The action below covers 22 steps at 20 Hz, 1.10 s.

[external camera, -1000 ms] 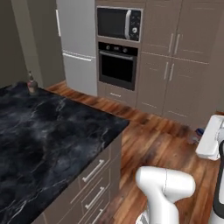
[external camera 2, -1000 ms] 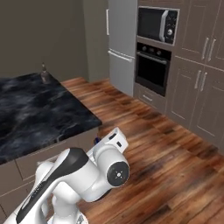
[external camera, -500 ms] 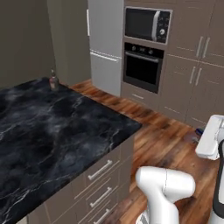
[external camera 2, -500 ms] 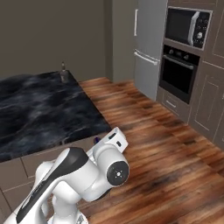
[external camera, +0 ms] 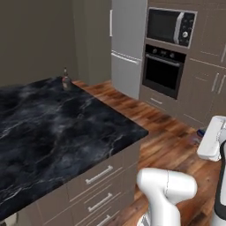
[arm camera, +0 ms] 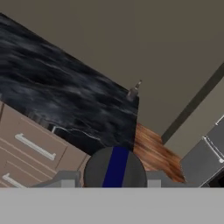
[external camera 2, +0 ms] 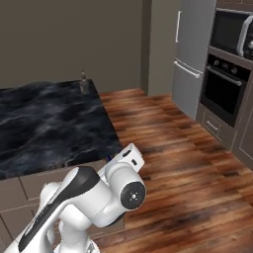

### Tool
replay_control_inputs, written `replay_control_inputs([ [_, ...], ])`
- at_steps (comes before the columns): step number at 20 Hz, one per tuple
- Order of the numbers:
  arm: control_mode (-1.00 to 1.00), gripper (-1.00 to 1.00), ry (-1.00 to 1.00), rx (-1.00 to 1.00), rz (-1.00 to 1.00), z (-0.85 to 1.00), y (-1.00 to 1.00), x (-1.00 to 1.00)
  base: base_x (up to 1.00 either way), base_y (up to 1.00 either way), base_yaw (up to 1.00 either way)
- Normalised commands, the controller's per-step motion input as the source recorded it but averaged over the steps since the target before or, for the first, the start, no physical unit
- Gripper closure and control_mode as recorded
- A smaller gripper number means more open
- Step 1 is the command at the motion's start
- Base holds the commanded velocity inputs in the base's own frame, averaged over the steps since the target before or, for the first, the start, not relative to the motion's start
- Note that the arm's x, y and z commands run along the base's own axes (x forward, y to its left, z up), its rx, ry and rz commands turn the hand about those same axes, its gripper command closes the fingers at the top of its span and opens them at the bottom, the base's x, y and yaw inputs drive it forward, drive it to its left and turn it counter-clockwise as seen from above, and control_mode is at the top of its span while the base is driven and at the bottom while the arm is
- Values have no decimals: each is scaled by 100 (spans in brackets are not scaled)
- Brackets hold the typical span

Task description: Move the drinks to the dining counter.

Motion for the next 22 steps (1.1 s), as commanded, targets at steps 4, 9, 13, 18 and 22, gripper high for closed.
replay_control_inputs([
  [4,100,100,0,0,0,0,0,0,19,-46,30],
  [9,100,100,0,0,0,0,0,0,20,-44,32],
  [13,100,100,0,0,0,0,0,0,11,-46,32],
  [18,100,100,0,0,0,0,0,0,4,-47,31],
  [22,100,100,0,0,0,0,0,0,6,-50,32],
])
